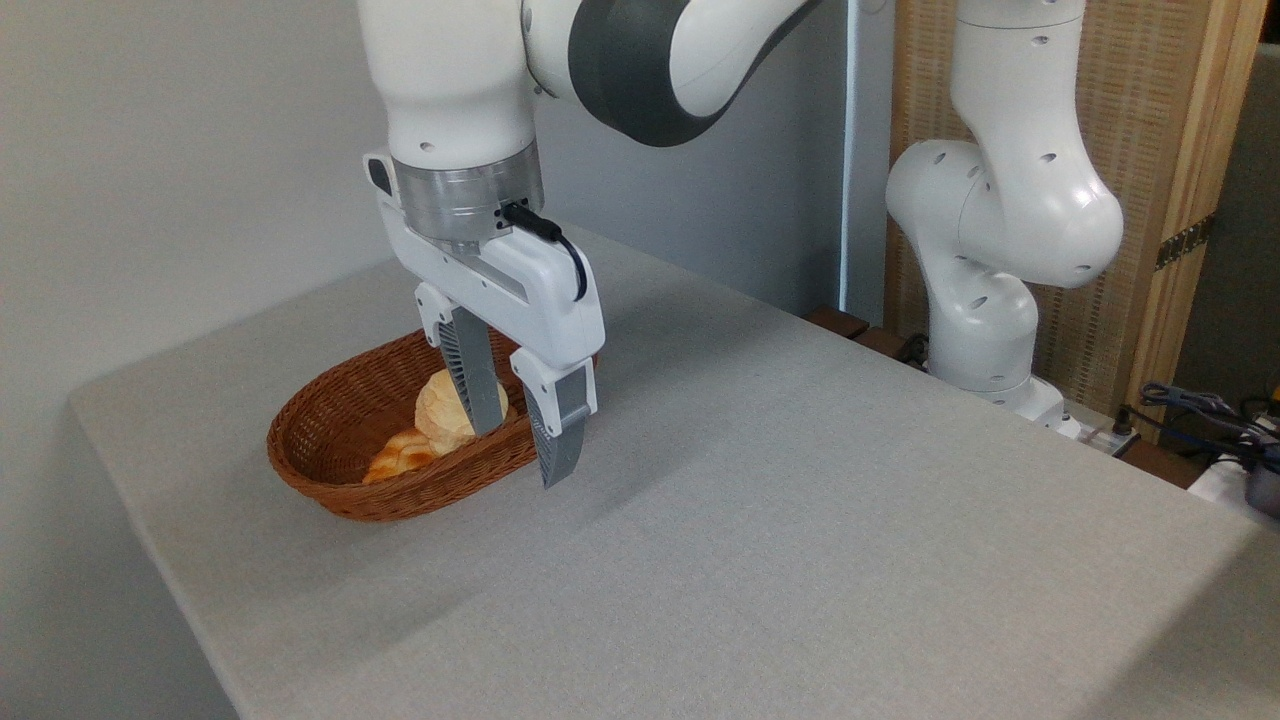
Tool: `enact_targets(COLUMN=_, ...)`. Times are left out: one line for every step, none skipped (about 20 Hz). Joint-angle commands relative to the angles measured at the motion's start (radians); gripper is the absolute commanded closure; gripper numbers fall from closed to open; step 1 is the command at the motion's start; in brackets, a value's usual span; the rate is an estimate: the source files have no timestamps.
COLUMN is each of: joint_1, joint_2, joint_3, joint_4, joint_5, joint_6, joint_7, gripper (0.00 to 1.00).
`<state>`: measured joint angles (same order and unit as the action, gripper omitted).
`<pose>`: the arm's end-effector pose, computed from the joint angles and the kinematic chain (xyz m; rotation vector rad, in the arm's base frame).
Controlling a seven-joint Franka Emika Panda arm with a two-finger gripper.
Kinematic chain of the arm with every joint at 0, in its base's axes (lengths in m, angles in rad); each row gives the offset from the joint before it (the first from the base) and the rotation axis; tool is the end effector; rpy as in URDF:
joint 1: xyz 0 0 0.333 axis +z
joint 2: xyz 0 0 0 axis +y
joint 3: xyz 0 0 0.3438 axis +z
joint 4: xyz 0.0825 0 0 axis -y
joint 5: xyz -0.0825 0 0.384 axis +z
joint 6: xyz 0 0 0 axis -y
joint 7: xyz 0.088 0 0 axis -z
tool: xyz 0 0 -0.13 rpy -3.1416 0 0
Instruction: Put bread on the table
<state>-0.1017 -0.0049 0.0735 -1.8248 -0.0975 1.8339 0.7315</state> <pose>0.5627 -0.0258 0.5342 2.8526 -1.0982 0.0699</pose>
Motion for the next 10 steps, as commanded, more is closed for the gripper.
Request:
enact_targets(joint_1=-0.016, joint_2=0.006, joint_3=-0.02, joint_4=0.01, joint_5=-0.022, joint_6=-0.021, joint_7=-0.07, gripper=0.0)
enact_targets(joint_1=-0.016, joint_2=0.006, joint_3=-0.032, joint_4=0.009, joint_5=-0.022, joint_6=-0.021, joint_7=-0.107, gripper=0.0)
enact_targets(joint_1=-0.016, joint_2=0.014, joint_3=-0.046, joint_4=0.009, joint_5=-0.022, joint_6=-0.019, joint_7=-0.177, gripper=0.0)
enact_targets(joint_1=-0.018, joint_2=0.019, joint_3=-0.052, joint_4=0.009, joint_5=-0.022, joint_6=-0.019, joint_7=-0.208, gripper=0.0)
enact_targets(joint_1=-0.018, joint_2=0.019, joint_3=-0.063, joint_4=0.007, joint_5=-0.022, joint_6=-0.019, joint_7=-0.254, gripper=0.0)
enact_targets(joint_1=-0.018, joint_2=0.019, joint_3=-0.069, joint_4=0.006, joint_5=-0.022, joint_6=-0.019, joint_7=-0.27, gripper=0.0)
enact_targets(joint_1=-0.018, joint_2=0.019, joint_3=-0.086, joint_4=0.002, joint_5=-0.022, joint_6=-0.019, joint_7=-0.291, gripper=0.0)
enact_targets(joint_1=-0.018, joint_2=0.019, joint_3=-0.096, joint_4=0.002, joint_5=-0.024, joint_6=-0.019, joint_7=-0.334, gripper=0.0)
enact_targets(joint_1=-0.018, joint_2=0.019, joint_3=-0.098, joint_4=0.002, joint_5=-0.025, joint_6=-0.016, joint_7=-0.36, gripper=0.0)
enact_targets(joint_1=-0.019, joint_2=0.019, joint_3=-0.101, joint_4=0.001, joint_5=-0.027, joint_6=-0.007, joint_7=-0.418, gripper=0.0)
